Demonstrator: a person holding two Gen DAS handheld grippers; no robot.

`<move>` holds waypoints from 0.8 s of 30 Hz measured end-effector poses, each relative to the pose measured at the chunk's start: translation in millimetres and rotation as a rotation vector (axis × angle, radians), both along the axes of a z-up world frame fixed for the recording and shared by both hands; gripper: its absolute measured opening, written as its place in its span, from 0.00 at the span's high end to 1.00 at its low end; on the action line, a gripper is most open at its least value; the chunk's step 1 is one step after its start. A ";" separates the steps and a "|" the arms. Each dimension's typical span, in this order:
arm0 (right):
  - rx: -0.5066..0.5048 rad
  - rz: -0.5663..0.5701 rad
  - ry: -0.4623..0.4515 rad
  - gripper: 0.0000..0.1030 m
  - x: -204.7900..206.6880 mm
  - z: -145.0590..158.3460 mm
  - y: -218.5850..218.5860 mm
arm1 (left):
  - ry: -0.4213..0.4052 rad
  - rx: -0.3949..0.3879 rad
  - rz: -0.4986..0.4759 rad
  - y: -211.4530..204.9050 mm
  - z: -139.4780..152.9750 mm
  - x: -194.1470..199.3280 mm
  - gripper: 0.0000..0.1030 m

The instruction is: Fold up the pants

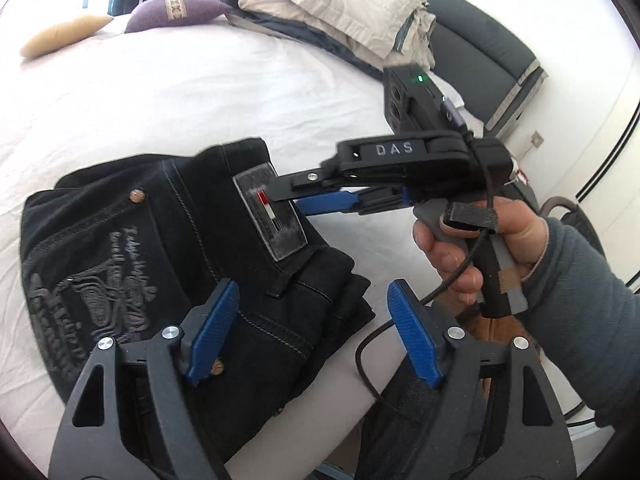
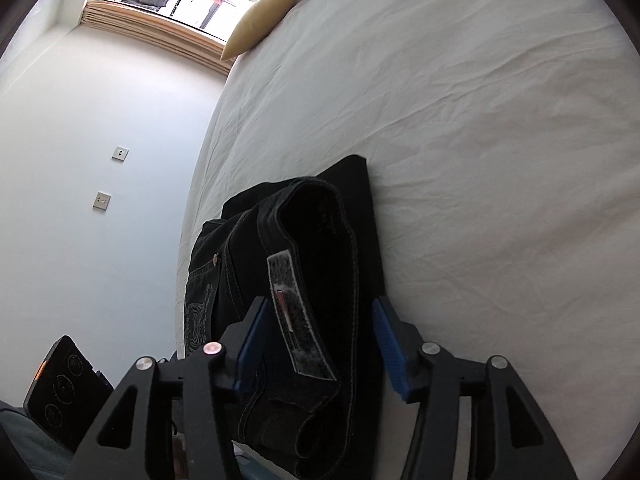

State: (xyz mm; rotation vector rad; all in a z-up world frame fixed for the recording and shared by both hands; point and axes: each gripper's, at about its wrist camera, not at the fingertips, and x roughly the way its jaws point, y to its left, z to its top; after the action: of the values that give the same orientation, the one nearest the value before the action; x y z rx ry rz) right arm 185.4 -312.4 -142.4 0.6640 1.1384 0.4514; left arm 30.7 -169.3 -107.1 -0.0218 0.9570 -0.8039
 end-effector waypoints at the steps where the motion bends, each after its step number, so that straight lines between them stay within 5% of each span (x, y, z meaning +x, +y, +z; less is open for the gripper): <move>1: 0.012 -0.008 -0.015 0.38 -2.4 7.6 -5.0 | -0.012 -0.028 0.027 14.2 7.7 0.8 0.26; 7: 0.286 0.153 -0.215 0.38 -7.9 50.0 33.5 | 0.005 -0.136 0.219 97.4 10.0 26.4 0.26; 11: 0.278 0.130 -0.052 0.39 13.6 -3.6 55.7 | 0.067 -0.169 0.268 128.2 -8.2 57.1 0.26; 13: 0.211 0.081 0.048 0.64 16.2 -36.3 52.9 | 0.097 -0.194 0.270 140.7 -11.9 75.5 0.27; 14: 0.223 0.048 0.056 0.93 15.1 -43.5 44.5 | 0.107 -0.203 0.274 145.1 -13.8 86.0 0.27; 15: 0.269 0.021 0.070 1.00 14.0 -50.4 36.8 | 0.111 -0.210 0.274 149.4 -13.3 94.6 0.28; 18: 0.317 -0.021 0.070 1.00 9.4 -55.6 25.0 | 0.143 -0.280 0.216 154.8 -18.8 122.1 0.29; 21: 0.272 -0.009 0.067 1.00 10.2 -51.3 32.8 | 0.202 -0.288 0.162 157.4 -32.7 144.0 0.49; 24: 0.267 -0.007 0.065 1.00 12.0 -50.0 35.3 | 0.225 -0.306 0.135 158.5 -51.3 134.0 0.57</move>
State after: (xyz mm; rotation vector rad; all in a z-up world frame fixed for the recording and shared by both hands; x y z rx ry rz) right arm 197.4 -277.1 -192.5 0.9199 1.1467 0.5851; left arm 164.7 -10.8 -158.4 -0.4455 1.0241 -0.8273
